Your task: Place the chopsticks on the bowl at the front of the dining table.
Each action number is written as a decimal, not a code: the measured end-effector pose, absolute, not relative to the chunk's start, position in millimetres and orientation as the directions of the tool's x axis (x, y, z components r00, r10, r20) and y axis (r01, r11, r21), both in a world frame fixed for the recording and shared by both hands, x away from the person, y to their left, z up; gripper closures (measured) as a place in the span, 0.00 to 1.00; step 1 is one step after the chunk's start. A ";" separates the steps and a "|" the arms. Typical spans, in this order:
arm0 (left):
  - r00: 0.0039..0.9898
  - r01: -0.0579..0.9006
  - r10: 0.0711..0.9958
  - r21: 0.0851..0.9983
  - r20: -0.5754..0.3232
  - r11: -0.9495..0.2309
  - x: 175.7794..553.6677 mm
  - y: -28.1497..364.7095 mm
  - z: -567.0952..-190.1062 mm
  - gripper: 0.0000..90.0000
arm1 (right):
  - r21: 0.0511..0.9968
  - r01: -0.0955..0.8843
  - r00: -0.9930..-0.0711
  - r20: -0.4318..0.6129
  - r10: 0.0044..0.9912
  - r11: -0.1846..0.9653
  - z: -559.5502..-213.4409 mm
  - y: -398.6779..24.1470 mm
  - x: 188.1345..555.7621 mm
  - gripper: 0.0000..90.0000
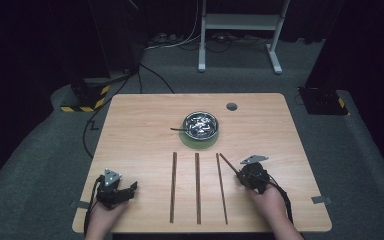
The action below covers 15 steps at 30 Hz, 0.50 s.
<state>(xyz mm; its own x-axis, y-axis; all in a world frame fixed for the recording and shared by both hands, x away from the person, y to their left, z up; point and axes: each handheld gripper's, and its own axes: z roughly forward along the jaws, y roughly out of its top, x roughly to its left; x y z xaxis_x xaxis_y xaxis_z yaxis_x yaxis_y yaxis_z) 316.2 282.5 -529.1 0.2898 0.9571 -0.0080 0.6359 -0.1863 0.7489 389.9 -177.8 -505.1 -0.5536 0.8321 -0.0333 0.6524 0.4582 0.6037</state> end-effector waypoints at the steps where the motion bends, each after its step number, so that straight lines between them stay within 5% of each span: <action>1: 0.290 0.636 0.957 0.749 -0.008 -0.186 316.2 282.5 -529.1 0.29 | 0.604 0.652 -0.554 -0.033 0.832 0.458 -505.1 -177.8 389.9 0.90; 15: 0.288 0.636 0.958 0.750 -0.011 -0.183 316.2 282.3 -529.2 0.29 | 0.658 0.613 -0.550 -0.042 0.834 0.437 -486.0 -174.3 382.5 0.93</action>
<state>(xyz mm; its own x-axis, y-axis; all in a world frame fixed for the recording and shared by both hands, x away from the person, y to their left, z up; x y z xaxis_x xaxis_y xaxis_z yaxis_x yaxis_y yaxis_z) 316.2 282.3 -529.2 0.2878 0.9576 -0.0109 0.6362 -0.1827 0.7496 382.5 -174.3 -486.0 -0.5504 0.8338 -0.0418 0.6125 0.4374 0.6584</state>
